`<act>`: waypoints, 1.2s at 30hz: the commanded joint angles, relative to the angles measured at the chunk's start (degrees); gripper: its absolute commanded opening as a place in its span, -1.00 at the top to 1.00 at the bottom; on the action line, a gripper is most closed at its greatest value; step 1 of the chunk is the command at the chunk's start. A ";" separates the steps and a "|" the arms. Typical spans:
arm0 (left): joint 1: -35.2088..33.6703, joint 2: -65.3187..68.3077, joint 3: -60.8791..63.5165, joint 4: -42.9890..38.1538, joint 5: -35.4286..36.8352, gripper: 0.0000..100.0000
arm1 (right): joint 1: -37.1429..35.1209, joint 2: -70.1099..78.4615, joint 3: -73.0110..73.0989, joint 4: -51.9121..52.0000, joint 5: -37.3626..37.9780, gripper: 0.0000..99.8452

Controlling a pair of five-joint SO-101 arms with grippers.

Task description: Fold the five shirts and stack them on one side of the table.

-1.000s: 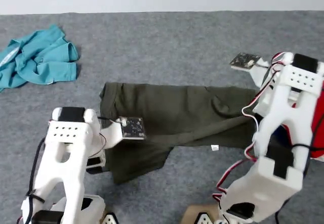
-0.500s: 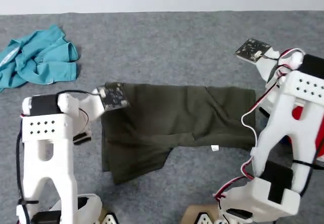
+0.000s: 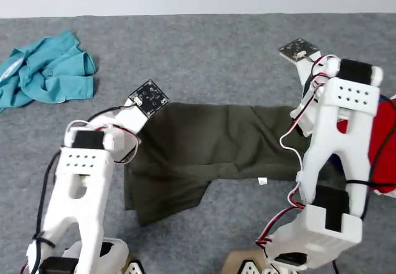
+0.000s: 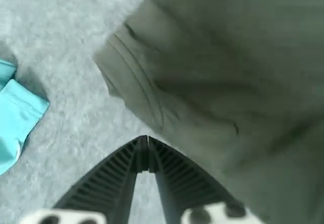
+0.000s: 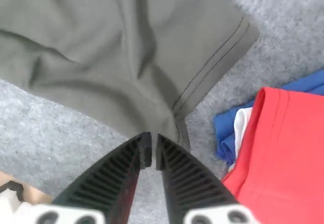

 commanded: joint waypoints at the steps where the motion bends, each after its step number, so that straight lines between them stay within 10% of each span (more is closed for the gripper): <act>1: 0.62 -0.79 3.38 -9.76 3.43 0.98 | -0.22 -0.31 -0.53 -0.31 -1.41 0.98; 7: -1.41 3.87 2.59 -10.73 3.78 0.69 | 1.36 -0.22 -0.44 0.04 -1.49 0.98; 36: -3.08 64.62 -69.49 36.92 -0.09 0.68 | 1.36 -0.13 -0.18 2.59 -1.58 0.98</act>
